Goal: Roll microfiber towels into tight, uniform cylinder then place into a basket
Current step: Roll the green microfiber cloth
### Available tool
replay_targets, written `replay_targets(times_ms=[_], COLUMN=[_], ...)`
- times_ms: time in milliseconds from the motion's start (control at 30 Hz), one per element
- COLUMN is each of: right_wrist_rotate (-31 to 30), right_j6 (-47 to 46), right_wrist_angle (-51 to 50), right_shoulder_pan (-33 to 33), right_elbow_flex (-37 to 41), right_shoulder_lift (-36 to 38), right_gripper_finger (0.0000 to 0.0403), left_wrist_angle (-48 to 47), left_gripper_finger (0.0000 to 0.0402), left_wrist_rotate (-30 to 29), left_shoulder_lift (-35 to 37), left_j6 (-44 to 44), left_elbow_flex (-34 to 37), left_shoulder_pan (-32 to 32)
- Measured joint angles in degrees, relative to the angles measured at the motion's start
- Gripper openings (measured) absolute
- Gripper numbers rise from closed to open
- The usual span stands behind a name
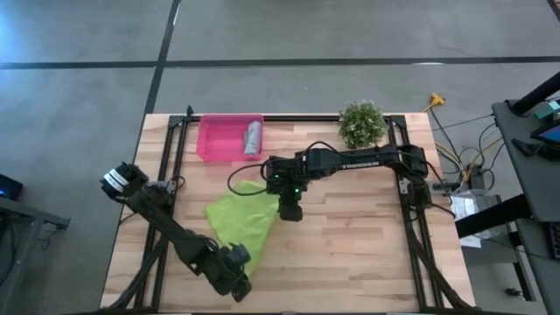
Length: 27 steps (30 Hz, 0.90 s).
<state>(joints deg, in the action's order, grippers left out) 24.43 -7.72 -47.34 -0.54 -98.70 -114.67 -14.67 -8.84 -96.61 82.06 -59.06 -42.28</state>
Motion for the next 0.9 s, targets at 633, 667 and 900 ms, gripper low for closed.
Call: replay_targets(times_ms=[633, 667, 900], right_wrist_rotate=[0.2, 0.2, 0.2], right_j6=[0.0, 0.0, -0.4], right_wrist_angle=[-0.3, -0.4, -0.5], right_shoulder_pan=[-0.3, -0.3, -0.3], right_elbow_flex=[0.7, 0.8, 1.1], right_shoulder_lift=[0.0, 0.0, 0.0], right_gripper_finger=[0.0009, 0.0009, 0.0009], left_wrist_angle=[2.6, 2.3, -2.1], left_gripper_finger=[0.0196, 0.0196, 0.0171], left_wrist_rotate=[-5.6, -4.8, -3.3], left_shoulder_lift=[-9.1, -9.4, -9.6], left_j6=[0.1, 0.7, 4.6], left_elbow_flex=[-1.5, -1.6, -1.7], left_shoulder_pan=[1.3, 1.3, 1.4])
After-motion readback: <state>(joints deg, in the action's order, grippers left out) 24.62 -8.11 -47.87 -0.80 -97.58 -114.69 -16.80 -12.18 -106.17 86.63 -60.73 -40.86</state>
